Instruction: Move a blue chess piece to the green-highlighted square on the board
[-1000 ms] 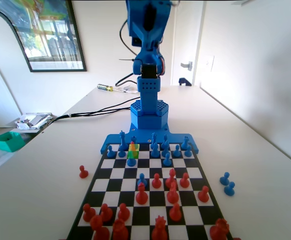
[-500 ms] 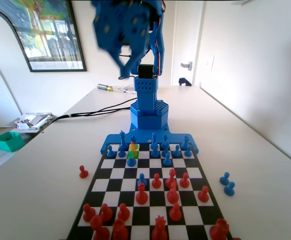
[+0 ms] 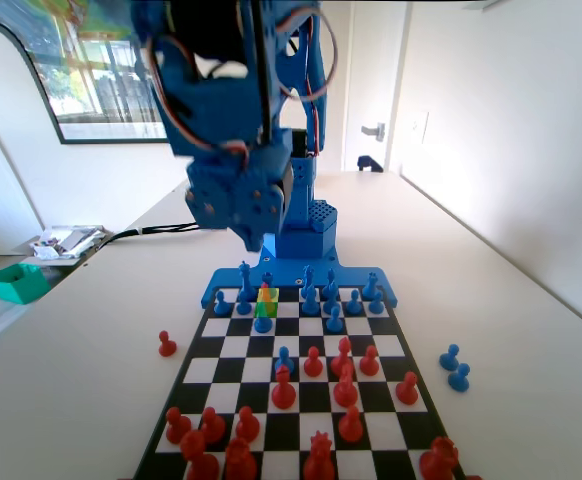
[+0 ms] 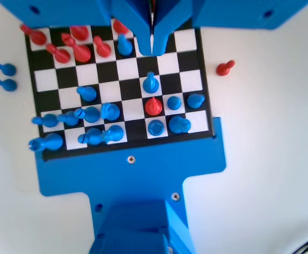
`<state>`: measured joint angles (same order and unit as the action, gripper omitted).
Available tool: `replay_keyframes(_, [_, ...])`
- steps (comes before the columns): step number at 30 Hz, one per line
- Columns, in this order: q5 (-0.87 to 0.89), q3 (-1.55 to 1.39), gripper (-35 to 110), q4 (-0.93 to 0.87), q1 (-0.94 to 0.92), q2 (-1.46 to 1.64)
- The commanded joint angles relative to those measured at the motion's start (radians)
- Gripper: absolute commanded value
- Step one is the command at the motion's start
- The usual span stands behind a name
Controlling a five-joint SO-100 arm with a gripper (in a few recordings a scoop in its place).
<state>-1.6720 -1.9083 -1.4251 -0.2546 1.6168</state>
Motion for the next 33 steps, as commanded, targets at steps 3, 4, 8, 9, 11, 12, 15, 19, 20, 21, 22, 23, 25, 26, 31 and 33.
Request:
replay_keyframes(3, [0.009, -0.078, 10, 0.094, 0.02, 0.017])
replay_keyframes(4, [0.009, -0.094, 10, 0.101, 0.025, 0.014])
replay_keyframes(8, [0.003, -0.117, 11, 0.103, 0.038, 0.006])
replay_keyframes(9, [0.006, -0.121, 11, 0.107, 0.041, 0.003])
replay_keyframes(11, [0.008, -0.135, 11, 0.123, 0.049, 0.0])
replay_keyframes(12, [0.008, -0.144, 11, 0.133, 0.054, -0.002])
replay_keyframes(15, [0.008, -0.169, 11, 0.158, 0.055, -0.009])
replay_keyframes(19, [-0.006, -0.216, 11, 0.209, 0.055, -0.02])
replay_keyframes(20, [-0.008, -0.225, 11, 0.219, 0.054, -0.025])
replay_keyframes(21, [-0.009, -0.229, 11, 0.224, 0.052, -0.029])
replay_keyframes(22, [-0.012, -0.232, 11, 0.227, 0.049, -0.035])
replay_keyframes(23, [-0.017, -0.233, 12, 0.229, 0.044, -0.04])
replay_keyframes(25, [-0.026, -0.233, 12, 0.232, 0.038, -0.049])
replay_keyframes(26, [-0.028, -0.233, 12, 0.238, 0.035, -0.052])
replay_keyframes(31, [-0.046, -0.227, 12, 0.239, 0.023, -0.06])
replay_keyframes(33, [-0.054, -0.224, 12, 0.239, 0.017, -0.061])
